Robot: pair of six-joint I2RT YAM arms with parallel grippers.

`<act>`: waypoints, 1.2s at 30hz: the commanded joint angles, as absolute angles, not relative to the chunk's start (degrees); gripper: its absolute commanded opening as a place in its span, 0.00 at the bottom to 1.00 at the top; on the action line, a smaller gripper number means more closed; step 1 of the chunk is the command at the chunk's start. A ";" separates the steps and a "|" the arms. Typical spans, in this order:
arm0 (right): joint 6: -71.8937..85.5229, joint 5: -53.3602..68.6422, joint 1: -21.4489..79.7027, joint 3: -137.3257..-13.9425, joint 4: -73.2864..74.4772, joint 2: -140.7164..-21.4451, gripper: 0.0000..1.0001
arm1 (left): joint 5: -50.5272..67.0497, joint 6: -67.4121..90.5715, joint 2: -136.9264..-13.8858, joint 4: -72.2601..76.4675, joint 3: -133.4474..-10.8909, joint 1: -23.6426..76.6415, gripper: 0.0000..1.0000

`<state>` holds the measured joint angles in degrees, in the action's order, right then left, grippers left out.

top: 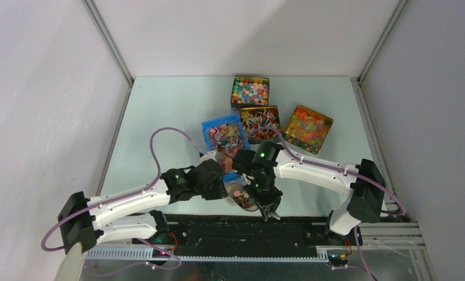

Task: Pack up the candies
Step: Place the fake candies in the packing bottle.

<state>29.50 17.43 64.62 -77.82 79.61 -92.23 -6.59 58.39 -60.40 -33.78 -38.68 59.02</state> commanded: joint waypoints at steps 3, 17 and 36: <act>28.98 17.83 64.39 -78.89 79.99 -91.59 0.00 | -8.45 56.52 -60.81 -35.23 -41.41 59.86 0.27; 28.87 18.09 64.53 -78.92 79.80 -91.84 0.00 | -8.40 58.06 -58.86 -33.73 -40.37 60.47 0.36; 30.08 18.14 64.87 -78.94 79.65 -90.73 0.00 | -5.60 56.60 -62.90 -31.74 -40.06 60.47 0.32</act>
